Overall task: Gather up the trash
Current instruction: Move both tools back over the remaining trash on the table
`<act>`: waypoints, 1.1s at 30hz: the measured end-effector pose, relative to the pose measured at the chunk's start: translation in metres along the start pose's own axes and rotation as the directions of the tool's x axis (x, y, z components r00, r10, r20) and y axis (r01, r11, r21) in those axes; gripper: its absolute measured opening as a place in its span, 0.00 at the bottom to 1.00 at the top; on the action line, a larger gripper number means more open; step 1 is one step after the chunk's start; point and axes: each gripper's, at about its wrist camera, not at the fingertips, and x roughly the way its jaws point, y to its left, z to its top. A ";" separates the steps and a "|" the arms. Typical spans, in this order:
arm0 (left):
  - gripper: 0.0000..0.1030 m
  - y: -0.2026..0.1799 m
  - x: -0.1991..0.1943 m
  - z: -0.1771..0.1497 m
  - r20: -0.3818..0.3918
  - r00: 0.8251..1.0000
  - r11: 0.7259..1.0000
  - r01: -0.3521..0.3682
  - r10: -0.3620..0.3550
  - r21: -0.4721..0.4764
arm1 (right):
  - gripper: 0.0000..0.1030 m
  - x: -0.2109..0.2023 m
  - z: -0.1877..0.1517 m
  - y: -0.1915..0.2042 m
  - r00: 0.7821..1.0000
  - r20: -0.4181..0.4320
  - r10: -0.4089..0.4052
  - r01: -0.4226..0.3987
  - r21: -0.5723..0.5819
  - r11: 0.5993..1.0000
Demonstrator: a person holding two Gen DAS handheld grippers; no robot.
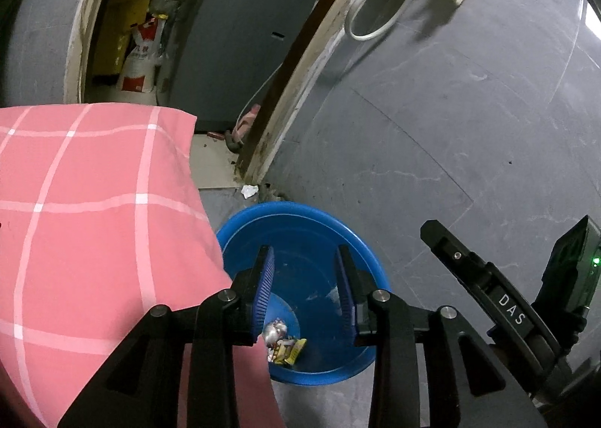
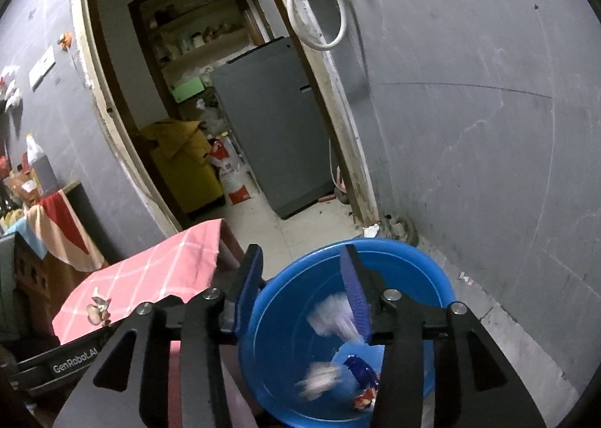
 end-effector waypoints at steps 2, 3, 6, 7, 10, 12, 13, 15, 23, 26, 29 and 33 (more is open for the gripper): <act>0.29 0.002 -0.005 0.001 0.013 1.000 1.000 0.002 -0.002 0.000 | 0.45 -0.002 0.000 -0.001 1.000 0.004 -0.001 0.001 0.000 1.000; 0.34 0.003 -0.006 0.002 0.019 1.000 1.000 0.001 -0.001 -0.001 | 0.46 -0.001 0.001 -0.001 1.000 0.006 0.000 0.000 -0.001 1.000; 0.50 0.008 -0.015 0.003 0.058 0.998 1.000 -0.009 0.009 -0.005 | 0.56 -0.002 0.001 0.002 1.000 0.022 0.004 -0.003 -0.010 1.000; 0.51 0.011 -0.019 0.004 0.075 0.997 1.000 -0.013 0.014 -0.007 | 0.69 -0.004 0.001 0.003 0.999 0.032 0.005 -0.005 -0.014 1.000; 0.54 0.018 -0.033 0.007 0.107 0.993 0.999 -0.039 0.040 -0.011 | 0.77 -0.009 0.004 0.011 0.997 0.079 0.025 -0.023 -0.032 0.999; 0.63 0.024 -0.043 0.010 0.138 0.988 0.998 -0.066 0.067 -0.013 | 0.80 -0.014 0.004 0.017 0.993 0.109 0.034 -0.029 -0.052 0.998; 0.66 0.027 -0.050 0.011 0.160 0.984 0.996 -0.083 0.084 -0.013 | 0.84 -0.016 0.004 0.020 0.991 0.125 0.042 -0.035 -0.061 0.998; 0.76 0.032 -0.063 0.012 0.208 0.971 0.993 -0.117 0.117 -0.010 | 0.88 -0.020 0.004 0.028 0.985 0.159 0.074 -0.062 -0.078 0.995; 0.98 0.057 -0.127 0.010 0.419 0.877 0.968 -0.251 0.236 -0.019 | 1.00 -0.034 0.000 0.071 0.940 0.268 0.209 -0.156 -0.206 0.966; 0.98 0.063 -0.146 0.006 0.474 0.842 0.956 -0.292 0.258 -0.001 | 1.00 -0.034 -0.003 0.086 0.927 0.283 0.248 -0.184 -0.236 0.954; 0.98 0.067 -0.160 0.000 0.506 0.813 0.939 -0.343 0.287 0.018 | 1.00 -0.036 -0.006 0.100 0.909 0.304 0.284 -0.205 -0.266 0.942; 0.98 0.072 -0.173 -0.007 0.542 0.776 0.915 -0.402 0.322 0.033 | 1.00 -0.039 -0.011 0.118 0.886 0.334 0.322 -0.217 -0.314 0.924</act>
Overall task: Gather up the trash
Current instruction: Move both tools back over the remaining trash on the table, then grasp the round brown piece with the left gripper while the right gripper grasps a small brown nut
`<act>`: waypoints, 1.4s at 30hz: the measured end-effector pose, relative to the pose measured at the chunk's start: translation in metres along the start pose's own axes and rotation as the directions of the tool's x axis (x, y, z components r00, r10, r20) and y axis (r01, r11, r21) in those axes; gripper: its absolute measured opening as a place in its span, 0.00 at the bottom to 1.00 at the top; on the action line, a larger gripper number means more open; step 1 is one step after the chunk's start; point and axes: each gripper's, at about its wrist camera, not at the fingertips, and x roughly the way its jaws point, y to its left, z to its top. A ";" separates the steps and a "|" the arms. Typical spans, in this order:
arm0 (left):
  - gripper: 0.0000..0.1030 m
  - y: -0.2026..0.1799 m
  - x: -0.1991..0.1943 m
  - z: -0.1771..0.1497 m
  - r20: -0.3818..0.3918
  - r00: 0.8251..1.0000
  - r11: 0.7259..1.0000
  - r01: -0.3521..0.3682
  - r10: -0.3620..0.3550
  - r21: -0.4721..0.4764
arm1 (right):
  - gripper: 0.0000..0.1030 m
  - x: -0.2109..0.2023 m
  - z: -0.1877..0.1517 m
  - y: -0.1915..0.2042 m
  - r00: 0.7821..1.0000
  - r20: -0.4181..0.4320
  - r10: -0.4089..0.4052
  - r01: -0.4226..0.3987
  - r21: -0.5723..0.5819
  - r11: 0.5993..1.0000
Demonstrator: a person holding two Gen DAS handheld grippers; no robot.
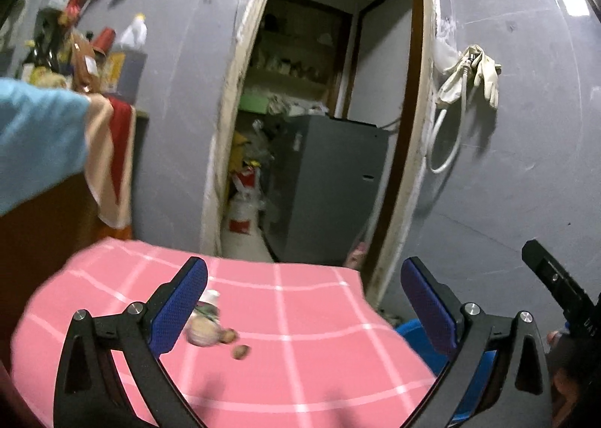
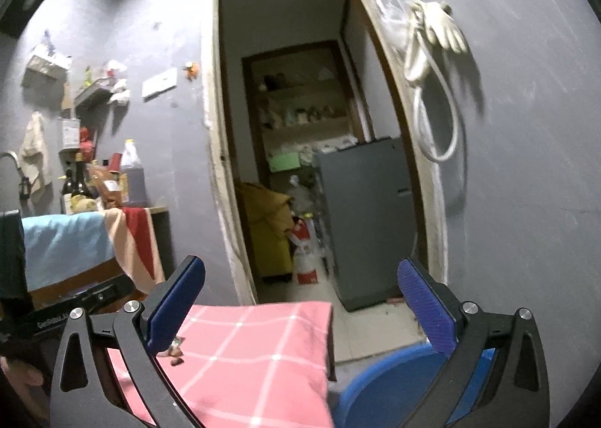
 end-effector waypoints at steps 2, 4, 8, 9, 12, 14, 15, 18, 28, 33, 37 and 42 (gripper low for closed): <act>0.98 0.006 -0.005 0.000 0.014 1.000 1.000 -0.026 0.026 0.011 | 1.00 0.001 -0.001 0.012 1.000 0.017 0.015 -0.014 -0.034 0.999; 0.98 0.012 -0.009 -0.001 0.024 0.999 0.999 -0.043 0.043 0.015 | 1.00 0.003 -0.003 0.023 0.999 0.028 0.032 -0.030 -0.072 0.997; 0.98 0.029 -0.018 -0.001 0.044 0.995 0.996 -0.086 0.085 0.022 | 1.00 0.007 -0.007 0.044 0.998 0.041 0.052 -0.045 -0.157 0.987; 0.98 0.034 -0.019 0.000 0.046 0.994 0.995 -0.096 0.095 0.025 | 1.00 0.008 -0.008 0.048 0.998 0.039 0.053 -0.046 -0.167 0.985; 0.98 0.048 -0.021 0.000 0.044 0.991 0.991 -0.132 0.130 0.033 | 1.00 0.018 -0.010 0.056 0.997 0.023 0.070 -0.065 -0.153 0.986; 0.98 0.059 -0.020 0.000 0.031 0.988 0.987 -0.154 0.153 0.033 | 1.00 0.028 -0.011 0.058 0.995 -0.006 0.099 -0.099 -0.115 0.988; 0.98 0.063 -0.019 -0.001 0.027 0.987 0.986 -0.162 0.161 0.033 | 1.00 0.035 -0.012 0.060 0.993 -0.030 0.112 -0.114 -0.100 0.988; 0.98 0.077 -0.016 -0.003 0.001 0.984 0.983 -0.178 0.178 0.038 | 1.00 0.054 -0.018 0.069 0.985 -0.096 0.140 -0.149 -0.089 0.985; 0.98 0.119 0.015 -0.019 -0.207 0.964 0.985 -0.171 0.167 -0.001 | 1.00 0.119 -0.049 0.095 0.911 -0.383 0.154 -0.208 -0.103 0.973; 0.97 0.130 0.027 -0.027 -0.286 0.944 0.985 -0.173 0.162 -0.012 | 0.90 0.141 -0.069 0.099 0.840 -0.513 0.176 -0.250 -0.078 0.965; 0.97 0.135 0.039 -0.034 -0.345 0.924 0.984 -0.178 0.168 0.002 | 0.78 0.154 -0.085 0.111 0.777 -0.599 0.196 -0.306 -0.087 0.948; 0.97 0.139 0.054 -0.040 -0.404 0.899 0.984 -0.177 0.168 0.014 | 0.61 0.166 -0.103 0.127 0.694 -0.687 0.216 -0.374 -0.089 0.923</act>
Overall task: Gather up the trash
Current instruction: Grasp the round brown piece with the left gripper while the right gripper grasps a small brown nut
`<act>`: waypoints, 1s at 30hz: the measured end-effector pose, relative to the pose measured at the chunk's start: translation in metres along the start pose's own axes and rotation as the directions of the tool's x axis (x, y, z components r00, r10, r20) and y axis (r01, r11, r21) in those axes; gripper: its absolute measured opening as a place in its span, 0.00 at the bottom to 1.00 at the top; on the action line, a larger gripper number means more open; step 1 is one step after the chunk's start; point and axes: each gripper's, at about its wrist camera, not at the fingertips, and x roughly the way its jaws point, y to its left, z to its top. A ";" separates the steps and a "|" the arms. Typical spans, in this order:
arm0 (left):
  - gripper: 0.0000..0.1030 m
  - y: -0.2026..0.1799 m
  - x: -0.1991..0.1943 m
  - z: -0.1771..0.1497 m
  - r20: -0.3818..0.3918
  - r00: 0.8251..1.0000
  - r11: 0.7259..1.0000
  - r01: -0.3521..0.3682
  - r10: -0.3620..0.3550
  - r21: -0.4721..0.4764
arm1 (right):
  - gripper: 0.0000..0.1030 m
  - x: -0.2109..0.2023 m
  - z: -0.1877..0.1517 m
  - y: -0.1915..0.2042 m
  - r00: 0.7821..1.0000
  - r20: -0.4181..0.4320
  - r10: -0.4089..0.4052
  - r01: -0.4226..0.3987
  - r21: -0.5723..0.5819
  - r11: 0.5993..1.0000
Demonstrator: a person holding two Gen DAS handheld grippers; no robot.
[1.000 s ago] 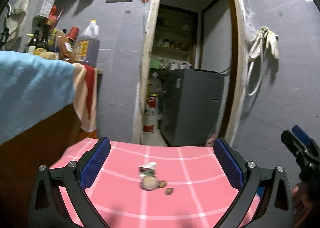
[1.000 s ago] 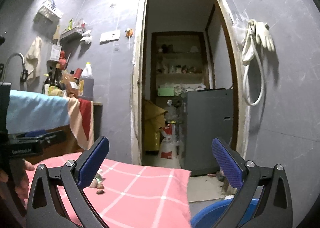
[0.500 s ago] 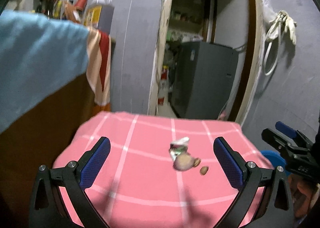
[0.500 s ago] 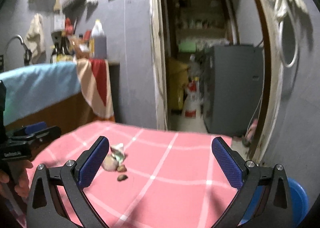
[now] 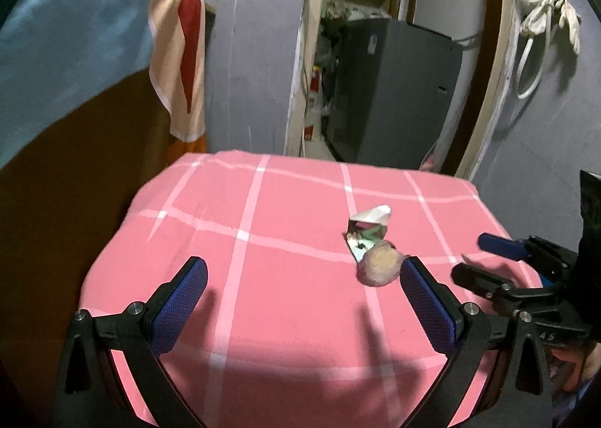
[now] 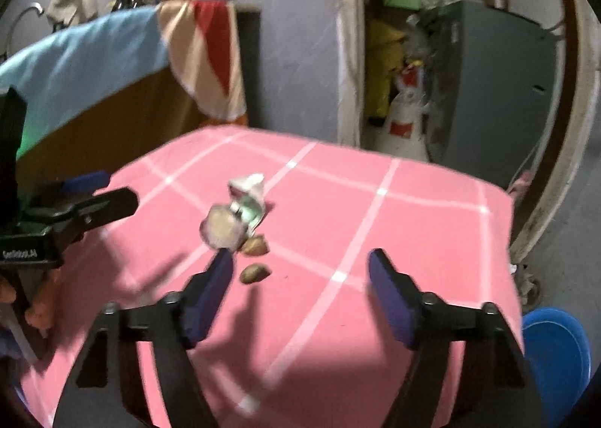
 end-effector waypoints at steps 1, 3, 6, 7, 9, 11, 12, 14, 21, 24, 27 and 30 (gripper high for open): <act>0.97 0.000 0.003 0.000 -0.010 1.000 1.000 0.000 0.000 0.002 | 0.58 0.004 0.000 0.002 1.000 -0.023 0.016 -0.016 -0.008 1.000; 0.97 0.000 0.008 0.000 -0.032 0.999 1.000 -0.003 0.003 0.005 | 0.54 0.011 -0.001 0.004 0.998 -0.055 0.041 -0.042 -0.016 0.999; 0.97 0.002 0.015 0.001 -0.062 0.998 1.000 -0.006 0.006 0.000 | 0.46 0.019 0.000 0.008 0.994 -0.092 0.062 -0.065 -0.030 0.997; 0.97 0.003 0.017 0.001 -0.070 0.998 1.000 -0.005 0.005 -0.003 | 0.44 0.021 0.001 0.009 0.992 -0.101 0.068 -0.073 -0.037 0.997; 0.97 0.003 0.021 0.002 -0.086 0.996 1.000 -0.002 0.001 -0.011 | 0.41 0.024 0.003 0.012 0.990 -0.118 0.076 -0.082 -0.049 0.995; 0.97 0.003 0.023 0.003 -0.099 0.995 1.000 0.004 -0.006 -0.017 | 0.31 0.029 0.004 0.015 0.987 -0.141 0.076 -0.085 -0.059 0.995; 0.97 0.003 0.024 0.003 -0.104 0.995 1.000 0.008 -0.011 -0.020 | 0.27 0.031 0.004 0.016 0.985 -0.153 0.077 -0.088 -0.064 0.994; 0.97 0.002 0.027 0.004 -0.118 0.993 0.999 0.024 -0.027 -0.025 | 0.17 0.032 0.005 0.018 0.984 -0.156 0.087 -0.099 -0.075 0.992; 0.89 -0.010 0.037 0.007 -0.162 0.984 0.997 0.076 -0.076 -0.004 | 0.15 0.028 0.001 0.011 0.984 -0.155 0.084 -0.095 -0.065 0.993; 0.84 -0.018 0.042 0.008 -0.182 0.978 0.995 0.103 -0.099 0.013 | 0.15 0.023 -0.001 0.001 0.986 -0.148 0.074 -0.082 -0.045 0.996; 0.81 -0.026 0.048 0.008 -0.200 0.973 0.992 0.121 -0.113 0.028 | 0.15 0.022 -0.001 -0.011 0.988 -0.144 0.061 -0.064 -0.017 0.998; 0.73 -0.033 0.054 0.012 -0.209 0.970 0.991 0.134 -0.127 0.022 | 0.15 0.020 -0.002 -0.020 0.989 -0.138 0.054 -0.053 0.013 0.998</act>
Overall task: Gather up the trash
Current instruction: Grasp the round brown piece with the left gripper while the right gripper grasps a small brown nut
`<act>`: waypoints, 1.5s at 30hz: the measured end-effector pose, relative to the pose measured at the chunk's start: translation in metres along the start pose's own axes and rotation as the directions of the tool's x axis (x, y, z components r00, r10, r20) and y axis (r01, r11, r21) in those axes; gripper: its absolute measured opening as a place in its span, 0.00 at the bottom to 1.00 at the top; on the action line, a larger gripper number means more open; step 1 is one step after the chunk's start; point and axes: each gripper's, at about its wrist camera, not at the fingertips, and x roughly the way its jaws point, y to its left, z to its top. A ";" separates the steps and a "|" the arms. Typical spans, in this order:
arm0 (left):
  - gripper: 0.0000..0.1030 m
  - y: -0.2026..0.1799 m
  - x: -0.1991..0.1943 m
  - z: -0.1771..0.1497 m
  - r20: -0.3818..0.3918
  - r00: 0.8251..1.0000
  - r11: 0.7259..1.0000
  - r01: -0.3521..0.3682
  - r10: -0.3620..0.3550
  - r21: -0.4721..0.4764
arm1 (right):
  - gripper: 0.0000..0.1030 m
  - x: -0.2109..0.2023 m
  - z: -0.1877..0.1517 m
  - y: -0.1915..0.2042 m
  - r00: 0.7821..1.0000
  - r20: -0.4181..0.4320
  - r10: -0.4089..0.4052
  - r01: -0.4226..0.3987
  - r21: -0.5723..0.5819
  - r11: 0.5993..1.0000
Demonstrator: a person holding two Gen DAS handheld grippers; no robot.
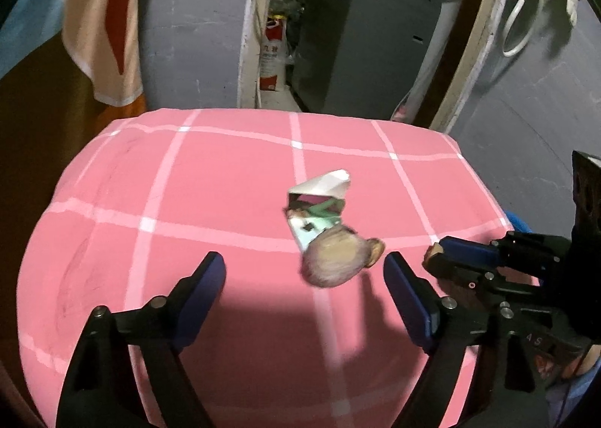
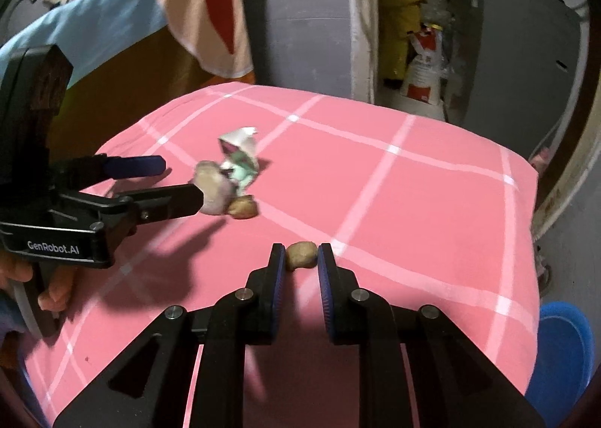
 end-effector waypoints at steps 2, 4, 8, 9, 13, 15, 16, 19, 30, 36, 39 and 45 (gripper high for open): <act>0.67 -0.002 0.005 0.005 -0.014 1.000 1.000 0.020 -0.020 -0.014 | 0.15 -0.001 0.000 -0.004 1.000 0.003 -0.005 0.004 0.013 1.000; 0.62 -0.004 0.010 0.010 -0.026 0.999 0.999 0.027 -0.028 -0.026 | 0.15 -0.002 0.000 -0.006 1.000 0.004 -0.001 0.001 0.021 1.000; 0.48 -0.007 0.018 0.012 -0.051 0.998 0.998 0.042 -0.044 -0.041 | 0.15 -0.002 -0.001 -0.006 1.000 0.006 -0.004 0.004 0.016 1.000; 0.46 -0.007 0.019 0.011 -0.055 0.998 0.998 0.040 -0.043 -0.044 | 0.15 -0.002 -0.001 -0.006 1.000 0.007 -0.004 0.004 0.016 1.000; 0.34 -0.008 0.018 0.009 -0.054 0.998 0.998 0.031 -0.034 -0.057 | 0.15 -0.002 -0.002 -0.007 1.000 0.008 -0.002 0.002 0.020 1.000; 0.32 -0.006 0.017 0.009 -0.052 0.998 0.997 0.037 -0.040 -0.072 | 0.15 -0.003 -0.003 -0.007 1.000 0.010 -0.002 0.002 0.020 1.000; 0.32 -0.004 0.016 0.008 -0.051 0.998 0.996 0.040 -0.044 -0.078 | 0.15 -0.003 -0.003 -0.007 1.000 0.010 -0.003 0.002 0.021 1.000; 0.30 -0.003 0.013 0.005 -0.045 0.998 0.995 0.050 -0.054 -0.086 | 0.15 -0.004 -0.004 -0.007 1.000 0.015 -0.004 0.004 0.024 1.000; 0.29 -0.007 -0.019 -0.015 0.052 0.996 0.991 0.073 -0.068 -0.112 | 0.15 -0.033 -0.018 0.003 0.989 0.146 -0.020 0.021 -0.002 1.000; 0.29 -0.026 -0.056 -0.029 0.214 0.973 0.991 0.106 -0.087 -0.079 | 0.15 -0.069 -0.025 0.011 0.951 0.306 -0.046 0.051 -0.009 0.999; 0.29 -0.044 -0.078 -0.032 0.313 0.945 0.992 0.117 -0.099 -0.038 | 0.15 -0.092 -0.029 0.013 0.915 0.400 -0.063 0.070 -0.001 0.998; 0.29 -0.085 -0.114 -0.029 0.466 0.872 0.988 0.148 -0.147 0.036 | 0.15 -0.147 -0.042 0.014 0.801 0.580 -0.147 0.156 0.035 0.987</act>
